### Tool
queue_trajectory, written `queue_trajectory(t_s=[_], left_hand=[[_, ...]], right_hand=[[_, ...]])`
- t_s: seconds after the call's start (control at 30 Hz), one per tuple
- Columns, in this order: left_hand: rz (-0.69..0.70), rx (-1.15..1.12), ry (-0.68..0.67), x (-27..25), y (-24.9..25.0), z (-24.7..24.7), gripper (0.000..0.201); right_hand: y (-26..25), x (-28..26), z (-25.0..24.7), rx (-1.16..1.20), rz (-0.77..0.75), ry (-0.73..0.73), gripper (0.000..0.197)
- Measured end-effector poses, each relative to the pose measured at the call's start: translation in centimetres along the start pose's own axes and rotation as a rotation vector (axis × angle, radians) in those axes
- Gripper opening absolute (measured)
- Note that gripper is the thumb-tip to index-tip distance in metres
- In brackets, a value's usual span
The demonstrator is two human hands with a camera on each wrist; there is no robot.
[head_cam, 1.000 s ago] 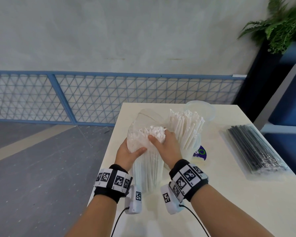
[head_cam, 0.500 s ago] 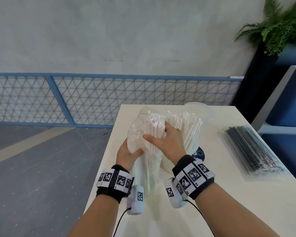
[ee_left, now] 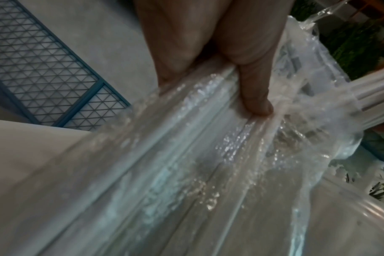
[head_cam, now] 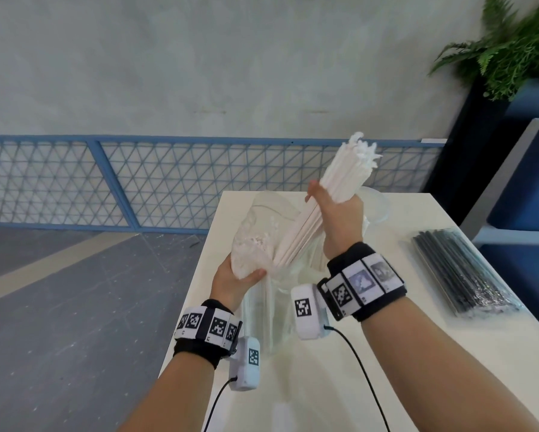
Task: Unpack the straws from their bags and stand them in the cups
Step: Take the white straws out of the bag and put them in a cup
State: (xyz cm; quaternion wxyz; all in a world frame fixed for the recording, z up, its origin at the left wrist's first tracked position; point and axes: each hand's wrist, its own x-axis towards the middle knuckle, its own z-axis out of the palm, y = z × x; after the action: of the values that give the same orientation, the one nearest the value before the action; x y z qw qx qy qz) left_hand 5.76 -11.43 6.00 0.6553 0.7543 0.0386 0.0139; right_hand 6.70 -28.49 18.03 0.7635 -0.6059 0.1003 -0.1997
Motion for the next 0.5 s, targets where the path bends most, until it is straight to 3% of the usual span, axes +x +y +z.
queue_trajectory(t_s=[0.2,0.33,0.5], left_hand=[[0.016,-0.023,0.023,-0.2,0.1,0.2,0.05],[0.036,0.009,0.008,-0.3,0.4,0.4,0.05],[0.022,-0.003,0.001,-0.5,0.7,0.3,0.049]], right_hand=[[2.1,-0.5,-0.2,0.001,0.128,-0.053,0.051],[4.2,-2.3,0.0,-0.054,0.181,-0.099,0.036],[4.1,-1.8,0.6,0.044,0.209,-0.015,0.04]])
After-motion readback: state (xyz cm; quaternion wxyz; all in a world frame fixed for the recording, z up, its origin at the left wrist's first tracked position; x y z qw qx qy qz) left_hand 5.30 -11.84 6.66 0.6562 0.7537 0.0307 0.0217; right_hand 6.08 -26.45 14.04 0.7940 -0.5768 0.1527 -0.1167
